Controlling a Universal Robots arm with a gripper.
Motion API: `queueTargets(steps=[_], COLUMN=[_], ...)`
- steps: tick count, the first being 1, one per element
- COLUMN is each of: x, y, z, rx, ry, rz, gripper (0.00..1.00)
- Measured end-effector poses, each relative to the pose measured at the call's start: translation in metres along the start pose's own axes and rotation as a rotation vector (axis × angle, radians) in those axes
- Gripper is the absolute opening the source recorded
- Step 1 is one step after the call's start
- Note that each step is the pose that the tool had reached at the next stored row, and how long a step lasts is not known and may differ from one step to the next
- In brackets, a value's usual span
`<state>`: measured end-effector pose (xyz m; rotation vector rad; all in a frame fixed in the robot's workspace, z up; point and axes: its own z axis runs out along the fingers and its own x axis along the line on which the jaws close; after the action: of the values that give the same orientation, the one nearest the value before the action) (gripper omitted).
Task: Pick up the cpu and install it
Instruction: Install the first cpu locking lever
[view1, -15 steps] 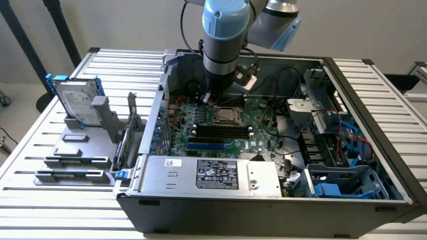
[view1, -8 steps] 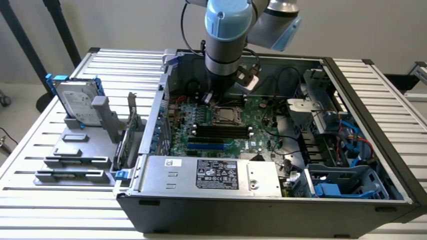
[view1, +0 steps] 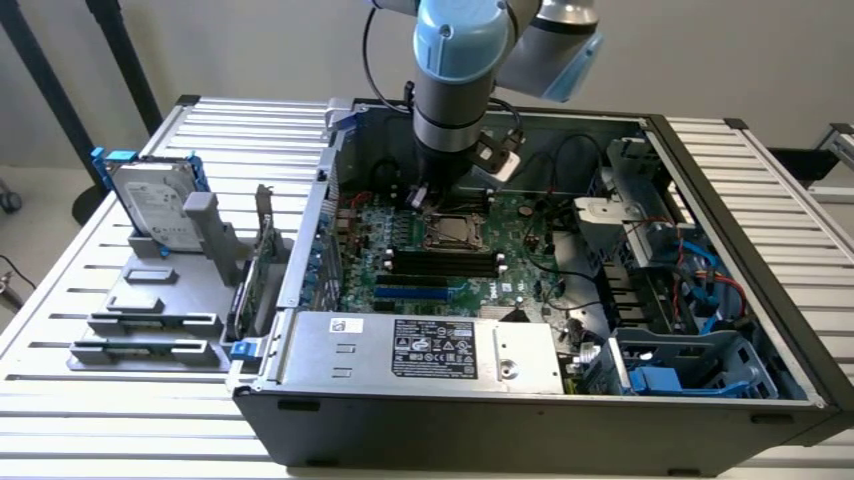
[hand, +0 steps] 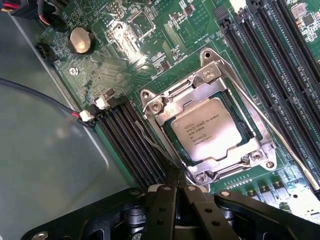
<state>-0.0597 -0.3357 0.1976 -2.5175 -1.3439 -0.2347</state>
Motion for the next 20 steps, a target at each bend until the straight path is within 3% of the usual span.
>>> queueTargets(steps=[13, 20], x=[0.0027, 0.0045], y=[-0.0016, 0.0016], z=[0.0015, 0.0022], rx=[0.0020, 0.0024], ry=[-0.0033, -0.0051], rz=[0.001, 0.001], gripper=[0.11, 0.11])
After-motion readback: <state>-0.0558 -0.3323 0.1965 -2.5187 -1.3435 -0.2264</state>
